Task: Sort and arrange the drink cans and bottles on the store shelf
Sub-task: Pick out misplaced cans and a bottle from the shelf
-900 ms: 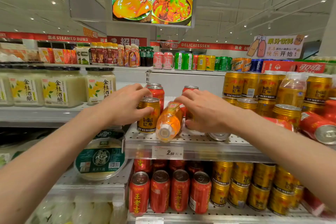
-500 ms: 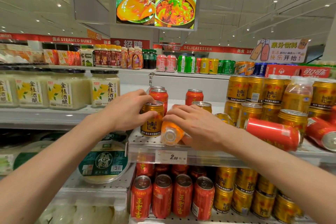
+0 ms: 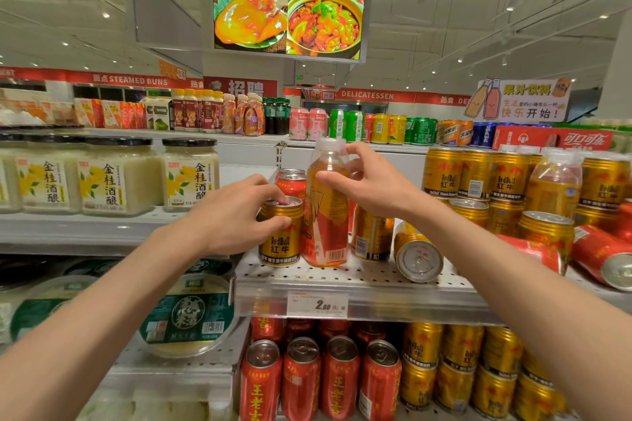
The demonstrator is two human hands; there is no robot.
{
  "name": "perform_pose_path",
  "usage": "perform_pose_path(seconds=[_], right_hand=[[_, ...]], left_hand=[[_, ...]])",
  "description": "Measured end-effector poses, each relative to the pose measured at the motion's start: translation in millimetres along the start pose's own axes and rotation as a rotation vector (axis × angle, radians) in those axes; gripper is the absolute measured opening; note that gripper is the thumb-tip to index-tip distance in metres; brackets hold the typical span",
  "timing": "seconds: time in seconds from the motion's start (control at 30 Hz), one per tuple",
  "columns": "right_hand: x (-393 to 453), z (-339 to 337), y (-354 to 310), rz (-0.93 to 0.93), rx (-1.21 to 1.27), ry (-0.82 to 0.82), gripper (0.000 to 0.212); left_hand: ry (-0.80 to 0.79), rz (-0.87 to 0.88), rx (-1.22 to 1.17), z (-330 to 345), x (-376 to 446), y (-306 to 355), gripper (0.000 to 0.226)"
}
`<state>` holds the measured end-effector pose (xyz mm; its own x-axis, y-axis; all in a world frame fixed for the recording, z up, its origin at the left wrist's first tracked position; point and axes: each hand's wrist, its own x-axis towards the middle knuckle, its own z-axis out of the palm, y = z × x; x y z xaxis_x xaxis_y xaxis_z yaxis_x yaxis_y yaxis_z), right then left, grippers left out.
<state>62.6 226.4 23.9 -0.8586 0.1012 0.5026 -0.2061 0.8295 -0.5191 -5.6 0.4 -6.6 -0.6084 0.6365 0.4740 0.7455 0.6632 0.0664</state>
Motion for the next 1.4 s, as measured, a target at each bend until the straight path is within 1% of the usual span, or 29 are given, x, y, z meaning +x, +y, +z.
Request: perform_pose_path(seconds=[0.07,0.23,0.4,0.5,0.57,0.67,0.73,0.8,0.87,0.93,1.03,1.13,1.23,1.33,1.4], right_hand=[[1.8,4.0,-1.0,0.020,-0.006,-0.006,0.070],[-5.5,6.4,7.4,-0.004,-0.048,0.028,0.077],[-11.2,-9.1,5.7,-0.008,-0.156,-0.056,0.085],[-24.6,-35.9,10.1,-0.043,-0.262,-0.003,0.079],[-39.6,-50.2,17.2,-0.096,-0.434,0.001,0.069],[-65.7,-59.4,30.2,-0.168,-0.612,-0.126,0.061],[-82.2,-61.3,40.3,-0.200,-0.660,-0.240,0.065],[-94.7,-62.6,51.3,-0.233,-0.703,-0.321,0.070],[-102.1,-62.1,60.6,-0.250,-0.741,-0.348,0.075],[-104.7,-60.0,66.0,-0.281,-0.771,-0.324,0.078],[-104.6,-59.6,66.2,-0.305,-0.810,-0.315,0.078],[-103.0,-64.5,65.7,-0.322,-0.788,-0.314,0.076],[-98.1,-72.9,70.1,-0.313,-0.702,-0.275,0.074],[-87.9,-81.5,71.8,-0.200,-0.461,-0.165,0.074],[-79.5,-81.8,68.7,-0.089,-0.341,-0.142,0.070]], left_hand=[[0.005,-0.002,0.026,1.2,0.3,-0.2,0.053],[0.028,-0.012,0.072,2.8,0.5,1.9,0.053],[0.087,-0.008,0.114,4.9,-3.8,4.4,0.053],[0.162,0.013,0.047,5.3,-5.9,7.0,0.061],[0.224,0.009,-0.024,6.0,-4.5,15.6,0.070],[0.263,-0.002,-0.064,11.0,4.6,37.1,0.082],[0.263,-0.034,-0.091,16.0,13.3,50.8,0.090],[0.267,-0.080,-0.117,22.2,22.9,59.5,0.097],[0.272,-0.117,-0.158,29.6,30.0,65.0,0.101],[0.272,-0.136,-0.199,36.9,32.8,69.1,0.102],[0.286,-0.143,-0.203,43.7,32.0,72.6,0.102],[0.281,-0.150,-0.219,44.4,31.9,70.7,0.101],[0.279,-0.146,-0.223,45.8,32.1,69.0,0.102],[0.276,-0.153,-0.221,46.8,32.3,68.8,0.102],[0.274,-0.161,-0.217,47.2,32.6,68.6,0.102]])
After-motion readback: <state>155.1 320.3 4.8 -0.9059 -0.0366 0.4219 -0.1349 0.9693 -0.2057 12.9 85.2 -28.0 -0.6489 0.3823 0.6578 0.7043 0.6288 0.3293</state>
